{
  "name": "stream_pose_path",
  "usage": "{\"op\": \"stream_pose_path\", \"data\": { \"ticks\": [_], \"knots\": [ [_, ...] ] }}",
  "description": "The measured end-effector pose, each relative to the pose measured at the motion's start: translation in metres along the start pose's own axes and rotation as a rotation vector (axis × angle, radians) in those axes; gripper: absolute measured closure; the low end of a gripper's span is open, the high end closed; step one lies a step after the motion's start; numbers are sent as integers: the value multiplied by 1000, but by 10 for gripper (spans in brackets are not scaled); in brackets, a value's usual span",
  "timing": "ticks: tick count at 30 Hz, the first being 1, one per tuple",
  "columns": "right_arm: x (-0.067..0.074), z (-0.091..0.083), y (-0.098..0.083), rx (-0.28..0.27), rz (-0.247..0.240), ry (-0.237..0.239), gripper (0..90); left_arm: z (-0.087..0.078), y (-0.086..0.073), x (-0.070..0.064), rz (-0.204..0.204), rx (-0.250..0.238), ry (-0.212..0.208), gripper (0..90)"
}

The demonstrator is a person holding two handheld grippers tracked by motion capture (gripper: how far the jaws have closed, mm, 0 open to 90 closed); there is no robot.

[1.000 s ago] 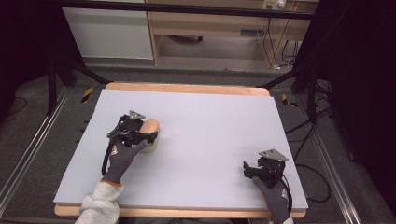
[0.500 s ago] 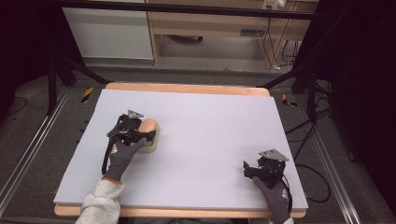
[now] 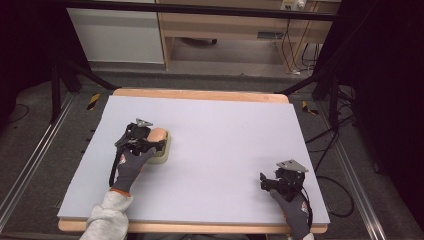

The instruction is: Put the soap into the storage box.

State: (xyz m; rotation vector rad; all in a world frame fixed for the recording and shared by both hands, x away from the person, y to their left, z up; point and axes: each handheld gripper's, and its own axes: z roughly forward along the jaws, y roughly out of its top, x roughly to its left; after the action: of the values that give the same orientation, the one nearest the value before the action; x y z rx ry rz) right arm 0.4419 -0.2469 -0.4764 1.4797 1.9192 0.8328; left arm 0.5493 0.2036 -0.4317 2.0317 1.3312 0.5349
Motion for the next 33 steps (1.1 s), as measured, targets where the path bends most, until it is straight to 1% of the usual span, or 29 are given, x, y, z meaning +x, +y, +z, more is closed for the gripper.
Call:
{"op": "stream_pose_path", "data": {
  "ticks": [4,13,33],
  "knots": [
    [1,0,0,5,8,2,62,3,-2,1,-1,8,4,319],
    [1,1,0,8,1,1,61,10,-4,-1,6,23,5,319],
    [1,1,0,7,0,2,61,16,-7,-1,4,44,13,319]
  ]
}}
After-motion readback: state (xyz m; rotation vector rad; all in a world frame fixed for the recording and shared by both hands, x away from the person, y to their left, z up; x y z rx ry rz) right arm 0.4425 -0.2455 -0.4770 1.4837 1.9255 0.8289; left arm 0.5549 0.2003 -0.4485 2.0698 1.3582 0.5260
